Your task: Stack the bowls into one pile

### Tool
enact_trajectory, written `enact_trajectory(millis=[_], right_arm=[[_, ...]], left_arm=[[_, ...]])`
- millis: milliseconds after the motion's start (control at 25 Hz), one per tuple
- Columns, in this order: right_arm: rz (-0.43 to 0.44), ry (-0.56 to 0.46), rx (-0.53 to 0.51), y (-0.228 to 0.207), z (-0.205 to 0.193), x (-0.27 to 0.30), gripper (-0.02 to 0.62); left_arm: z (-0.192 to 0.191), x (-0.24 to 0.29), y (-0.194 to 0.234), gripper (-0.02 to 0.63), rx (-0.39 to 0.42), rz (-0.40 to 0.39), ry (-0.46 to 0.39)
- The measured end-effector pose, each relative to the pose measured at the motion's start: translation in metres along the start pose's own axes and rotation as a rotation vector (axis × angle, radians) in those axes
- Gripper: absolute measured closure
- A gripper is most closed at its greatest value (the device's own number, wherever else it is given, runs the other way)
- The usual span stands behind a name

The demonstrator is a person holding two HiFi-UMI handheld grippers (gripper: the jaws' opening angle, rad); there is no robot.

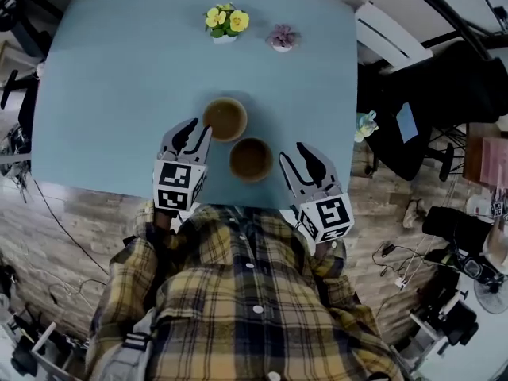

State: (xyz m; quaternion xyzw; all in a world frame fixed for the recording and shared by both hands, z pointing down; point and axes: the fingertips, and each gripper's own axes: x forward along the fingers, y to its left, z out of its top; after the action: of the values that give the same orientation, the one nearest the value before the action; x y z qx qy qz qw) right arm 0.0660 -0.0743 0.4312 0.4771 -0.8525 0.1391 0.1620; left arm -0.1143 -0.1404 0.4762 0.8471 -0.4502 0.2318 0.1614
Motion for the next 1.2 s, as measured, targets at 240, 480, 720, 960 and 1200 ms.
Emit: enact_trajectory(millis=[240,480,720,960,1200], right_arm=[[-0.043,-0.046,0.087,-0.008,0.001,-0.021,0.434],[-0.072,-0.063,0.143,-0.013,-0.003,-0.033,0.436],[-0.111,-0.069,0.182,-0.019,-0.01,-0.042,0.459],[-0.143,-0.066,0.191,-0.023,-0.015,-0.049,0.526],[-0.147,-0.066,0.184,-0.021,-0.016,-0.052,0.576]], left_arm=[[-0.011,0.038,0.013,0.457,0.01,-0.023,0.072],[-0.027,0.064,0.02,0.456,-0.007,-0.044,0.138],[-0.04,0.078,0.026,0.472,-0.079,-0.051,0.168],[-0.048,0.083,0.026,0.509,-0.116,-0.064,0.183],[-0.049,0.084,0.025,0.577,-0.119,-0.066,0.18]])
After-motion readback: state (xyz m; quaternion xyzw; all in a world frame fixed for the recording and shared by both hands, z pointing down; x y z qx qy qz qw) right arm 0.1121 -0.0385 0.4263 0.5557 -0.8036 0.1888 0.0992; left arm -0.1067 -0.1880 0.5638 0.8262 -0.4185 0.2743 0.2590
